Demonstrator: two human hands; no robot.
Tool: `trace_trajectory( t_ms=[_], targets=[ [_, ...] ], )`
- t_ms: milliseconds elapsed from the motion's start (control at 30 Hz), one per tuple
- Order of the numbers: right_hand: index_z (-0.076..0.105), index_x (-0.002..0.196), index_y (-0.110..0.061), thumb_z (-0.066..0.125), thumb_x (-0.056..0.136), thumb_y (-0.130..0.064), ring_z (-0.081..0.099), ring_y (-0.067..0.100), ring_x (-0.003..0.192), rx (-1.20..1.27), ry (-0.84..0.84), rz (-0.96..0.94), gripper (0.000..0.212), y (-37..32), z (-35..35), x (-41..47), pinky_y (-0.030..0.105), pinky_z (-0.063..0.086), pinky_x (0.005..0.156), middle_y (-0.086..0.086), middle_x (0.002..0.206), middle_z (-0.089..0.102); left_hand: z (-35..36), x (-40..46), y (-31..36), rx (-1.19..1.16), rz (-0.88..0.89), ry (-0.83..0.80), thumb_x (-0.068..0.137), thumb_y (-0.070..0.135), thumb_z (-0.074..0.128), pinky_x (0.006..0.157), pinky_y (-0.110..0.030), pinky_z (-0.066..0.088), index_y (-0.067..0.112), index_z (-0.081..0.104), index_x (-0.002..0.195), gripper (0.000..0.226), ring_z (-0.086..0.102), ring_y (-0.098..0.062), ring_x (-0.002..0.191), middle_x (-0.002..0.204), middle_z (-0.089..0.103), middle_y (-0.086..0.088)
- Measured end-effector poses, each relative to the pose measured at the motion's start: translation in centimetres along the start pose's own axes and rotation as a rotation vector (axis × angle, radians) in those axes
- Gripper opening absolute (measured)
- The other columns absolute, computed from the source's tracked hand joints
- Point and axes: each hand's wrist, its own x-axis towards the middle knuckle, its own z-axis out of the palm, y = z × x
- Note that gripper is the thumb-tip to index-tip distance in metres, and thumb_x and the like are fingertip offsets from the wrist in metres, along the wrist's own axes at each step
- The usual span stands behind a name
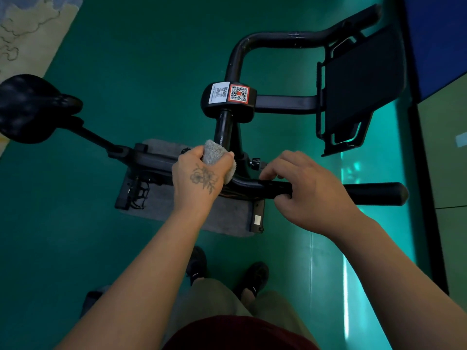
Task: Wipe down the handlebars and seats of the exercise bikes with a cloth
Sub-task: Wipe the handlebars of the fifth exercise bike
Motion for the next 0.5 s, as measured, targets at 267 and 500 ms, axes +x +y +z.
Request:
trace_trajectory(
  t_ms=[267,500],
  targets=[
    [0.062,0.117,-0.039,0.074,0.08,-0.033,0.054,0.004,0.105,0.065,-0.109,-0.053,0.039,0.7,-0.3,0.1,0.029,0.047,0.074,-0.022,0.111,0.051,-0.3,0.3,-0.4,0.028,0.044,-0.06,0.088,0.054,0.079,0.057,-0.015,0.046,0.022,0.074,0.086,0.032,0.066,-0.003,0.068,0.076,0.071,0.006],
    [0.061,0.115,-0.039,0.081,0.08,-0.045,0.053,0.007,0.103,-0.011,-0.063,-0.047,0.041,0.3,0.4,0.2,0.033,0.05,0.071,-0.02,0.111,0.05,-0.9,-1.2,-2.7,-0.004,0.135,-0.111,0.092,0.061,0.071,0.077,-0.035,0.054,0.029,0.072,0.092,0.032,0.067,-0.015,0.087,0.092,0.07,0.0]
  ],
)
